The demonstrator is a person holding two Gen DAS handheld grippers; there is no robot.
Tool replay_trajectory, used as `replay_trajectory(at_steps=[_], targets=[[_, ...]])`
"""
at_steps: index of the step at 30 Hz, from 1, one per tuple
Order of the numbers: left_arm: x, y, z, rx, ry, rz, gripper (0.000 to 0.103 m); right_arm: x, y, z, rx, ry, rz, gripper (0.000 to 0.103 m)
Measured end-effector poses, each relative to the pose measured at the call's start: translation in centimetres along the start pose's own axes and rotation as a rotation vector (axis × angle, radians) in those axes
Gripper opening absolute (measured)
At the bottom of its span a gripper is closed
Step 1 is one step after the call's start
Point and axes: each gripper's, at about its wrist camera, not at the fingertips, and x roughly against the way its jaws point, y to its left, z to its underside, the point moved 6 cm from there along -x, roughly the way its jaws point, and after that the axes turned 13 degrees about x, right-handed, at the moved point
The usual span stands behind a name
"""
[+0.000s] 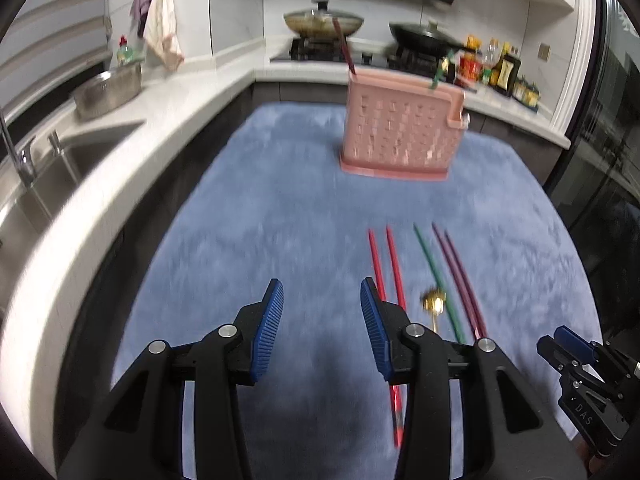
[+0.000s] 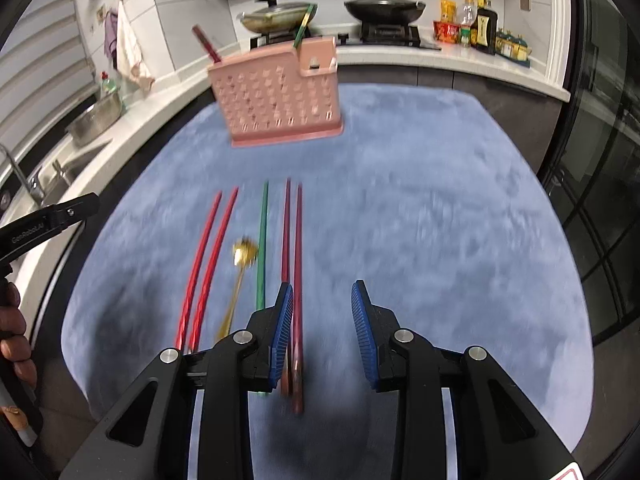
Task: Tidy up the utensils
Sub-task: 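Open both tools to drop the chopsticks into the caddy, then grasp a red chopstick with the left tool while the right tool grasps a dark-red chopstick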
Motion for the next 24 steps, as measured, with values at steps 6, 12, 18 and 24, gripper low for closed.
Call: replay_trajectory(at_steps=[6, 12, 18, 24], targets=[[-0.6, 0.5, 4.2, -0.009, 0.071, -0.006, 0.038, -0.3, 1.4, 3.4, 0.013, 0.044, -0.013, 0.03], [-0.9, 0.5, 7.2, -0.041, 0.133, -0.005, 0.04, -1.0, 1.9, 5.0, 0.024, 0.071, -0.016, 0.03], [-0.8, 0.3, 8.2, -0.051, 0.143, 0.003, 0.049, -1.5, 1.9, 5.7, 0.012, 0.093, -0.029, 0.03], [-1.1, 0.1, 8.6, -0.05, 0.16, 0.01, 0.049, -1.9, 2.1, 6.2, 0.011, 0.111, -0.032, 0.027]])
